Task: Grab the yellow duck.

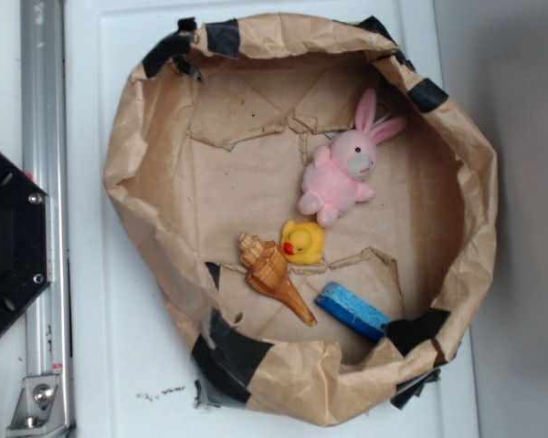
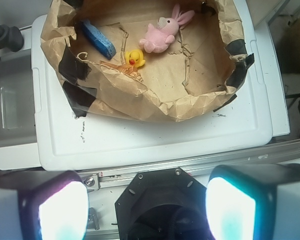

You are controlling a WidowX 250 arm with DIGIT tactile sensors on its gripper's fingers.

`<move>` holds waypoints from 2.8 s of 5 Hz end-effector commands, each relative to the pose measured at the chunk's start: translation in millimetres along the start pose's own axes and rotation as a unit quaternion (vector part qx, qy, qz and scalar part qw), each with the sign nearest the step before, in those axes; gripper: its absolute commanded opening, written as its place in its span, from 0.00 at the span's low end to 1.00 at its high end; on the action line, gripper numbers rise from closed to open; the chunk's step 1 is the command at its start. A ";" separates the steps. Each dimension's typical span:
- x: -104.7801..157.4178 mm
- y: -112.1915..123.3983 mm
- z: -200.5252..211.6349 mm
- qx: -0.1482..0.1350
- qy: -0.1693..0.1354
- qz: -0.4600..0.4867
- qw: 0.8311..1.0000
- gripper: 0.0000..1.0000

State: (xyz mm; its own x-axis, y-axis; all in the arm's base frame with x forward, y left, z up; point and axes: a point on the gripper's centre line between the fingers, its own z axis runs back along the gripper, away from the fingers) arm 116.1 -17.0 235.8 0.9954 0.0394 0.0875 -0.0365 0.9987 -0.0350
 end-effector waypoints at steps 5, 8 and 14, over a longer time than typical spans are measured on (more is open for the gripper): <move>93.3 24.8 -102.2 0.051 -0.032 0.275 0.960 1.00; 143.6 26.5 -154.1 0.033 -0.025 0.205 0.978 1.00; 120.6 -7.8 -228.0 0.059 -0.004 0.119 0.991 1.00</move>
State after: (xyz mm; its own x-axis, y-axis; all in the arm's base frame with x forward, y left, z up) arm 257.1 -30.9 13.7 0.9539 0.2884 0.0829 -0.2933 0.9545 0.0533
